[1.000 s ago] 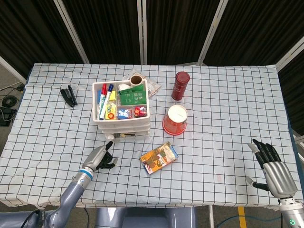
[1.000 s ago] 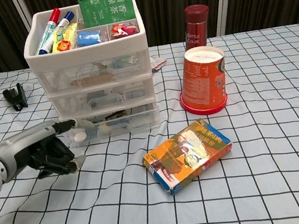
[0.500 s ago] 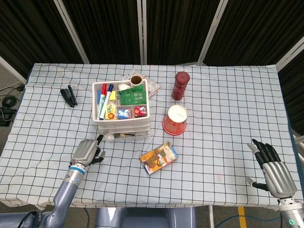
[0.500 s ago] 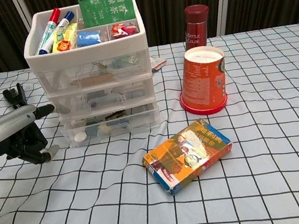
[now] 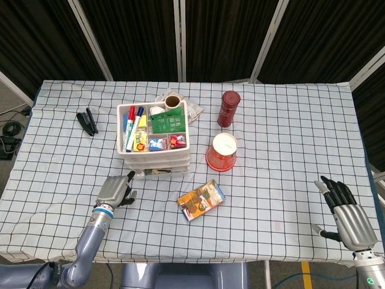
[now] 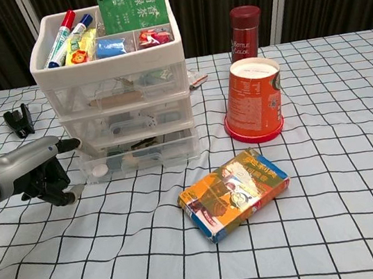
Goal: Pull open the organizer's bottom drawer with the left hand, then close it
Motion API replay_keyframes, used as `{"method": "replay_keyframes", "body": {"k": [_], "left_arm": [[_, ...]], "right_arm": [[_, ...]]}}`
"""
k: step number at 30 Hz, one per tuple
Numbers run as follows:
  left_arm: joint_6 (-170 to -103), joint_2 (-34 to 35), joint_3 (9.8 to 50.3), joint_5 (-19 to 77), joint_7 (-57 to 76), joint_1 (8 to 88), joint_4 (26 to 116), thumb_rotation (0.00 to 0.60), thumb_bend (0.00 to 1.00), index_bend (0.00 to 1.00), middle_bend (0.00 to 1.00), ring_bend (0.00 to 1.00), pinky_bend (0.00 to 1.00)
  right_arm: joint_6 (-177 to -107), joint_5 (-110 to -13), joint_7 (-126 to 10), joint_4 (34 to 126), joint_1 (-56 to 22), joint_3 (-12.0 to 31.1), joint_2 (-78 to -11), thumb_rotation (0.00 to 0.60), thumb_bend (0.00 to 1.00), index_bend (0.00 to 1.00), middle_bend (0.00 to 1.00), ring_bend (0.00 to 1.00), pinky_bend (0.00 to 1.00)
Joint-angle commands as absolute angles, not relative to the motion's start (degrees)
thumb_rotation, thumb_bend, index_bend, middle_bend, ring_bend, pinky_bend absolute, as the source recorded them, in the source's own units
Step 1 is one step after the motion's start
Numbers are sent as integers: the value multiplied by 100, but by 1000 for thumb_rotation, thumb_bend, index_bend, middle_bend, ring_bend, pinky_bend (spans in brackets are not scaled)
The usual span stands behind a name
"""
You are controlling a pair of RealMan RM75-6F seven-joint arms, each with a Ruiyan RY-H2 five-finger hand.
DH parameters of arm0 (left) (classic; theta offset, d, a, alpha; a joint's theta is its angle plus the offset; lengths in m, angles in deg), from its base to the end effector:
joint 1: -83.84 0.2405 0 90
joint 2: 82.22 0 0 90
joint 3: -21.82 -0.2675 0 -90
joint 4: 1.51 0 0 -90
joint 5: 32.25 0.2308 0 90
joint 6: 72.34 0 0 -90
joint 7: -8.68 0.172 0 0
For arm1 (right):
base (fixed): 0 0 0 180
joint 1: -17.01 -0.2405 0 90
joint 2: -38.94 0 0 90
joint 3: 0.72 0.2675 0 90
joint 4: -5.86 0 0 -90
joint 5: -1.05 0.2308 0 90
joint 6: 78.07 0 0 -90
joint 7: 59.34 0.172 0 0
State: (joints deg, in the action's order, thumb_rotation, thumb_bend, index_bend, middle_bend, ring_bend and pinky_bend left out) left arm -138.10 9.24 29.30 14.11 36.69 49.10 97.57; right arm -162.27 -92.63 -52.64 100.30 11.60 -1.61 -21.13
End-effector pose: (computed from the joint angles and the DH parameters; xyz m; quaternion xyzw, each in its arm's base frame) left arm -0.1748 0.3080 -0.0650 -0.6541 -0.5353 -0.3207 0.4276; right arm -0.3128 -0.1973 0.1429 0.6335 -0.4059 0.4095 0.5160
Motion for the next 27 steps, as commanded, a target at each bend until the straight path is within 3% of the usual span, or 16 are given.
{"method": "replay_keyframes", "body": {"k": [1, 5, 12, 15, 23, 27], "left_arm": [[-13796, 946, 2932, 1385, 3694, 4896, 9724, 600, 521, 196, 965, 958, 834], [-13726, 1002, 2950, 1231, 3773, 4848, 9629, 600, 522, 217, 965, 958, 834], [-13706, 977, 2886, 1237, 3708, 4895, 9662, 600, 525, 484, 965, 958, 834], [-13738, 891, 2804, 1371, 3648, 4961, 9784, 600, 524, 535, 965, 958, 834], [-13756, 684, 2585, 1591, 3567, 5103, 10002, 600, 524, 558, 965, 958, 834], [-13739, 644, 2542, 1618, 3528, 5146, 9975, 600, 524, 447, 965, 958, 834]], "right_arm": [[-16221, -9261, -5274, 10033, 1160, -162, -2115, 600, 47, 54, 0, 0, 0], [-16210, -9261, -5292, 10037, 1157, -165, -2120, 600, 46, 54, 0, 0, 0], [-16213, -9249, -5266, 10040, 1157, -157, -2106, 600, 46, 54, 0, 0, 0], [-16221, -9258, -5266, 10039, 1160, -158, -2107, 600, 47, 54, 0, 0, 0], [-16238, -9265, -5268, 10043, 1169, -161, -2105, 600, 46, 54, 0, 0, 0], [-16232, -9267, -5286, 10048, 1170, -165, -2111, 600, 47, 54, 0, 0, 0]]}}
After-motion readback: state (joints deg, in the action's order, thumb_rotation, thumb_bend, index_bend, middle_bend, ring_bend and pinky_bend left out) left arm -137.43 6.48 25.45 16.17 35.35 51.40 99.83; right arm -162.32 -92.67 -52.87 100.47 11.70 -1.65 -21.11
